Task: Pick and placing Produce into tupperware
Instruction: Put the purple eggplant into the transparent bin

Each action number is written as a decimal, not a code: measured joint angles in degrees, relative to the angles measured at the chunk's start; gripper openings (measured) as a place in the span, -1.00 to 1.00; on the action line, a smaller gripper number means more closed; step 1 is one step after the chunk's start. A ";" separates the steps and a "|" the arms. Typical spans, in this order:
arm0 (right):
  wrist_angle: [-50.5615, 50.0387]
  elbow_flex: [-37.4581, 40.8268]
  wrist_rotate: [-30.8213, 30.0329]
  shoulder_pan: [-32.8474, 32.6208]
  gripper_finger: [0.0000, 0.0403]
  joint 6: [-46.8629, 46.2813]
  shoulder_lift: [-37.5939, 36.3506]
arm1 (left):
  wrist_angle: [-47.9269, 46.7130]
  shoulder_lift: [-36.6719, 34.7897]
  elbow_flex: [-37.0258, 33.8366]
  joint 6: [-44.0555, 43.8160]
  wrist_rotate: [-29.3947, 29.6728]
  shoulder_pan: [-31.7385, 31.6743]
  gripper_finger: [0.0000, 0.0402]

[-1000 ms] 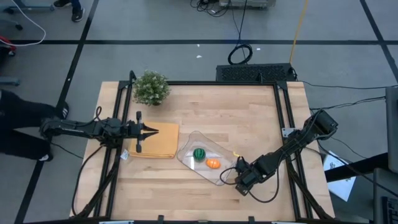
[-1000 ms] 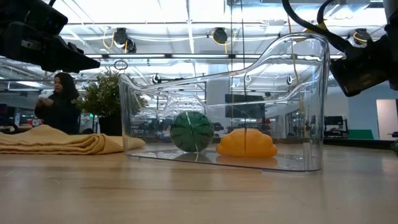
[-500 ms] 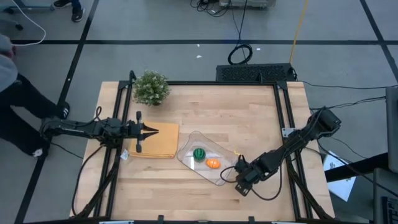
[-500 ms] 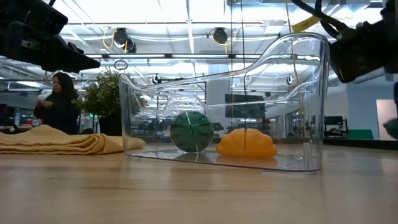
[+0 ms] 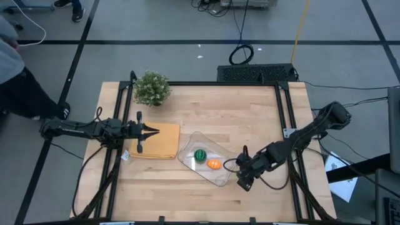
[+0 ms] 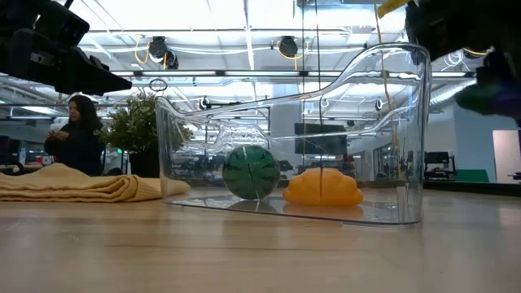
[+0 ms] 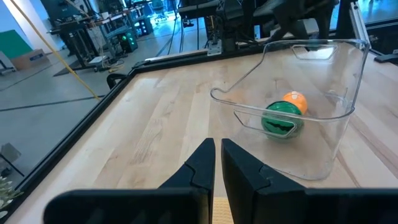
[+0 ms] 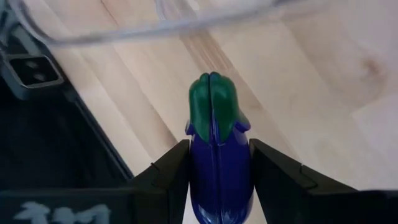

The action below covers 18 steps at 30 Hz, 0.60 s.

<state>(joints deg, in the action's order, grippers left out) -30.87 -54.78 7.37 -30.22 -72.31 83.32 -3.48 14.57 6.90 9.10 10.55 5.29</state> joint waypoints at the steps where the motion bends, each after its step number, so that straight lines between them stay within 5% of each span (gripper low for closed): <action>1: 0.06 -0.02 -0.15 0.29 -0.28 0.34 -0.53 | 0.00 0.00 0.00 0.00 0.02 0.01 -0.84; 18: 1.94 -0.09 -4.39 2.41 -0.28 7.05 -4.16 | -0.26 0.00 0.00 0.07 0.04 0.01 -0.84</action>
<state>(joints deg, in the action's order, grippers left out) -28.94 -54.87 2.98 -27.81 -65.26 79.15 -3.75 14.57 6.90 9.17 10.59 5.30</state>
